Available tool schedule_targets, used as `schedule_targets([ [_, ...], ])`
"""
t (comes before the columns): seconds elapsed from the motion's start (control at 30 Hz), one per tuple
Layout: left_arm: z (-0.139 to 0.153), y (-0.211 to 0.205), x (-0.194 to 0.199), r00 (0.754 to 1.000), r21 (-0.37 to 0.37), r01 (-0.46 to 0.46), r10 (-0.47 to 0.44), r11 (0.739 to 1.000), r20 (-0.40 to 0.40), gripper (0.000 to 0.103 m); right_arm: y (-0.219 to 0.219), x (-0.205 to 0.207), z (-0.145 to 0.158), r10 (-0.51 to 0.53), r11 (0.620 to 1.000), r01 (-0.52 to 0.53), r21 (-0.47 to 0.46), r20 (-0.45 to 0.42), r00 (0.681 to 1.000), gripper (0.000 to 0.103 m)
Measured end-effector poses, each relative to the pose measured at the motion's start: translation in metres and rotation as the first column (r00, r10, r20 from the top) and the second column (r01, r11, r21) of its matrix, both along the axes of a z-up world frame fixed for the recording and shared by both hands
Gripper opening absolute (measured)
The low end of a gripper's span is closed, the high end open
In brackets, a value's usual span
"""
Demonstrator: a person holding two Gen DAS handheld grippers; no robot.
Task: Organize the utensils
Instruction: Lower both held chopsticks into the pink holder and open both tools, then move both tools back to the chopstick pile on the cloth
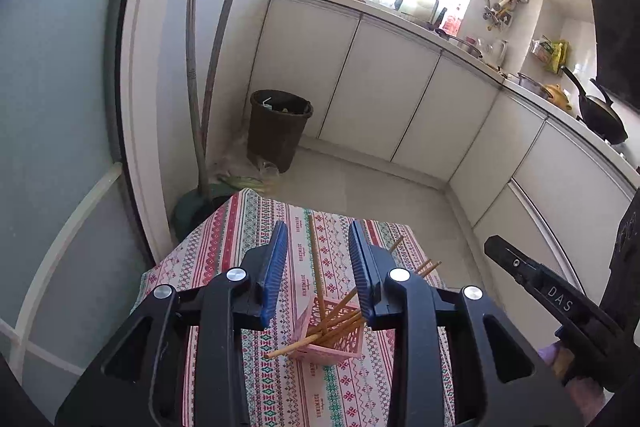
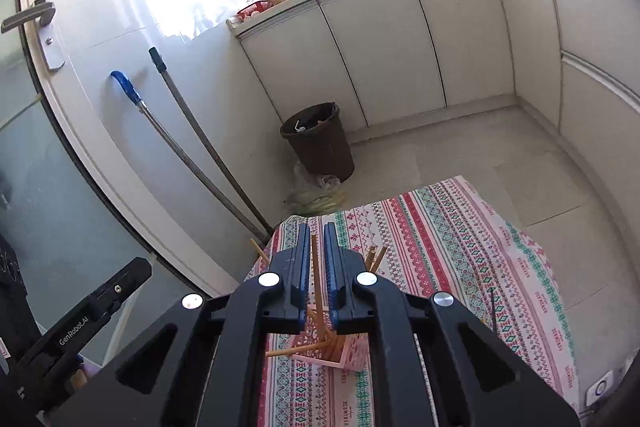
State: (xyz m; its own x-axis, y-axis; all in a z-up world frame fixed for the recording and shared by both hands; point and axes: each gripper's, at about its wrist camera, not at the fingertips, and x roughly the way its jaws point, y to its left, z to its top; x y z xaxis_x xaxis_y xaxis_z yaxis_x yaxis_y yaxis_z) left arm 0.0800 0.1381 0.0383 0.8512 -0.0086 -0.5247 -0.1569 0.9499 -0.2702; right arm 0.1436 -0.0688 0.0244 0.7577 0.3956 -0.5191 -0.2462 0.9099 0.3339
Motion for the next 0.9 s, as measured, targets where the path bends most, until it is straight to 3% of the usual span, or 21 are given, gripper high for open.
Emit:
schedule_targets([
  [0.17, -0.001, -0.027, -0.005, 1.0, 0.098, 0.025, -0.027, 0.995, 0.013, 0.045, 0.002, -0.021, 0.0, -0.006, 0.994, 0.012, -0.108, 0.054, 0.999, 0.014],
  [0.3, -0.004, -0.041, -0.006, 1.0, 0.153, 0.023, -0.024, 0.988, 0.008, 0.058, -0.004, -0.035, -0.002, -0.029, 0.986, 0.041, -0.16, 0.079, 0.996, 0.028],
  [0.4, -0.01, -0.047, -0.004, 1.0, 0.165, 0.025, -0.024, 0.986, -0.01, 0.069, -0.012, -0.043, -0.005, -0.05, 0.978, 0.067, -0.196, 0.092, 0.994, 0.032],
  [0.6, -0.026, -0.059, -0.008, 0.998, 0.169, 0.042, -0.035, 0.985, -0.045, 0.075, -0.046, -0.051, -0.025, -0.135, 0.965, 0.143, -0.221, 0.049, 0.99, 0.049],
  [0.73, -0.035, -0.074, -0.011, 0.996, 0.178, 0.068, -0.058, 0.982, -0.062, 0.082, -0.067, -0.052, -0.037, -0.184, 0.957, 0.181, -0.227, 0.009, 0.983, 0.054],
  [0.9, -0.044, -0.092, -0.011, 0.993, 0.201, 0.102, -0.087, 0.974, -0.082, 0.094, -0.089, -0.058, -0.045, -0.247, 0.94, 0.243, -0.24, 0.014, 0.969, 0.076],
])
